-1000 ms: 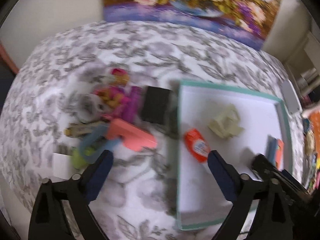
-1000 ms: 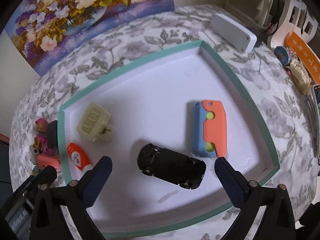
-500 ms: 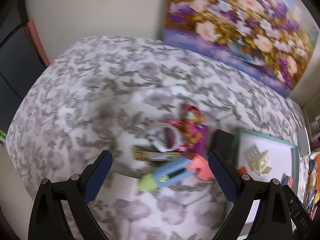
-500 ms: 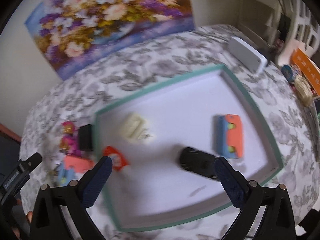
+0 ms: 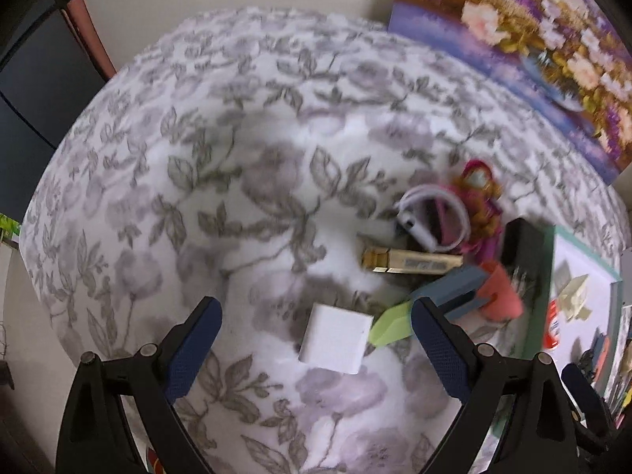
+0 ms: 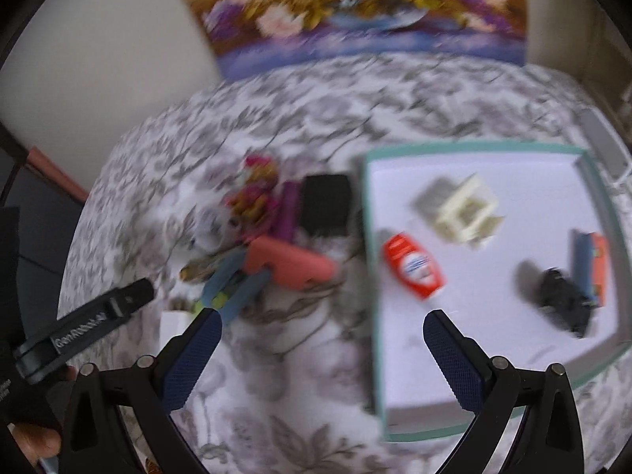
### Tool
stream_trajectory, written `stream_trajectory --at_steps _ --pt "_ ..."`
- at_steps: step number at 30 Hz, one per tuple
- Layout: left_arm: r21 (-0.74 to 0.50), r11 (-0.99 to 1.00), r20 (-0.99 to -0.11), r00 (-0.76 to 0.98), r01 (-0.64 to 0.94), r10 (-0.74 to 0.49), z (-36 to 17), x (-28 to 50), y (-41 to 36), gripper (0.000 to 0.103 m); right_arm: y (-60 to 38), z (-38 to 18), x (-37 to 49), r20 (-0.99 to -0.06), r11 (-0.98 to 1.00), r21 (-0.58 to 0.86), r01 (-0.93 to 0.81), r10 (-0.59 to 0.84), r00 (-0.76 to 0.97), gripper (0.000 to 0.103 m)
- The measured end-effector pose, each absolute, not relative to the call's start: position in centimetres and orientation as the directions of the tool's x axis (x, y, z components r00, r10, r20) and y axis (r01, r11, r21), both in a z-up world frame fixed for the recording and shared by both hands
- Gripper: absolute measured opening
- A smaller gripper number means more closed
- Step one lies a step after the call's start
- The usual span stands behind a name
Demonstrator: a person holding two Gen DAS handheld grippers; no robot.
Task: Organize rigid objects
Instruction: 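Move both tools back and grasp the white charger cube with the left tool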
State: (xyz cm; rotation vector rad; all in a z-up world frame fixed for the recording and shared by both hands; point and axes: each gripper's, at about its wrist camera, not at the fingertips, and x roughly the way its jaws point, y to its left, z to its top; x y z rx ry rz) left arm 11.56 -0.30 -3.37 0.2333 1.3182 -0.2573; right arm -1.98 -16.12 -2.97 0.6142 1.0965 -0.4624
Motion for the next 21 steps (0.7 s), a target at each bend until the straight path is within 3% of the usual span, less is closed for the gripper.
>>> stream_trajectory --at_steps 8,17,21 --pt "-0.020 0.957 -0.993 0.107 0.289 -0.053 -7.2 11.5 0.2 0.095 -15.6 -4.5 -1.2 -0.937 0.761 0.182 0.623 -0.059 0.345 0.103" --pt "-0.122 0.944 -0.988 0.049 0.308 -0.143 -7.8 10.4 -0.7 0.055 -16.1 -5.2 -1.2 -0.939 0.749 0.187 0.636 -0.055 0.341 0.103" --pt "-0.117 0.942 -0.988 0.060 0.313 -0.143 -7.3 10.1 -1.0 0.046 -16.0 -5.7 -0.4 -0.935 0.750 0.209 0.627 -0.035 0.352 0.103"
